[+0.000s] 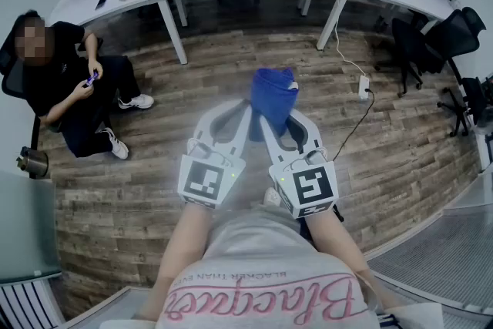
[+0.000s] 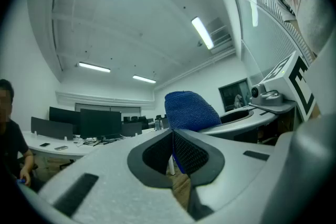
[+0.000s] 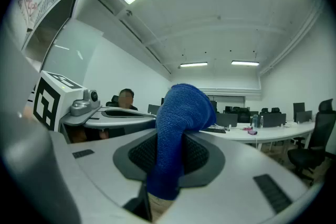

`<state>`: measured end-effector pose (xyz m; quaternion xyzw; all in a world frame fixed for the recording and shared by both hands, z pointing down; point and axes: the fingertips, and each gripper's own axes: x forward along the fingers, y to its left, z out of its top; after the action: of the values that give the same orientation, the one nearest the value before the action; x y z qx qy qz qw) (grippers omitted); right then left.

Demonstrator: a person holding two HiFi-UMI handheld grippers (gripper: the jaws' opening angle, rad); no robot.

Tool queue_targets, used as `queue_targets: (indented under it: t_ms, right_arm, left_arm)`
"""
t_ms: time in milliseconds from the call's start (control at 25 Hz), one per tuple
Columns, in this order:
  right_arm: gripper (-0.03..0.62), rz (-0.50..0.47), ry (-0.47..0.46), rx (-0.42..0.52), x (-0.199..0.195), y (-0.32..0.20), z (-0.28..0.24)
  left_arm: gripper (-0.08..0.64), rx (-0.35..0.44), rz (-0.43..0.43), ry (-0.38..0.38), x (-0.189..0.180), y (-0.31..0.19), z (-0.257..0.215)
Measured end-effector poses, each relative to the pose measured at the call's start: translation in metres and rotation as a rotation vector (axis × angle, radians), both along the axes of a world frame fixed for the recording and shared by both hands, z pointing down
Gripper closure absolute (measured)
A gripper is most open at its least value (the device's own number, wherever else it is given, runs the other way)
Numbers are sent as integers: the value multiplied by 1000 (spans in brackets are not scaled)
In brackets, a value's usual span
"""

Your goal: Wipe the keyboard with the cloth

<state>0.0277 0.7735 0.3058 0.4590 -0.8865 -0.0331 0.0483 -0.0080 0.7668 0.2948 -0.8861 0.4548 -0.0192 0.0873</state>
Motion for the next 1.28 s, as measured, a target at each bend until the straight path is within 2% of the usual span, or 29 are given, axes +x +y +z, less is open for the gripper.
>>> queue_targets:
  t_ms: [240,800,1040,1280]
  right_arm:
    - [497,-1,0,0,3,-3,3]
    - [503,-19,-7,-11,27,-23,6]
    - [503,-26,4,-22,61,-43,14]
    - [503,-42,-9,-54,103,-57,23]
  left_arm:
    - [554,-19,-7,20,3,-2,2]
    - [554,-35,-24,-3,31,-23,6]
    - [554,-43,-48,30,57,-42,9]
    - [554,-46,-79,13,91,-54,15]
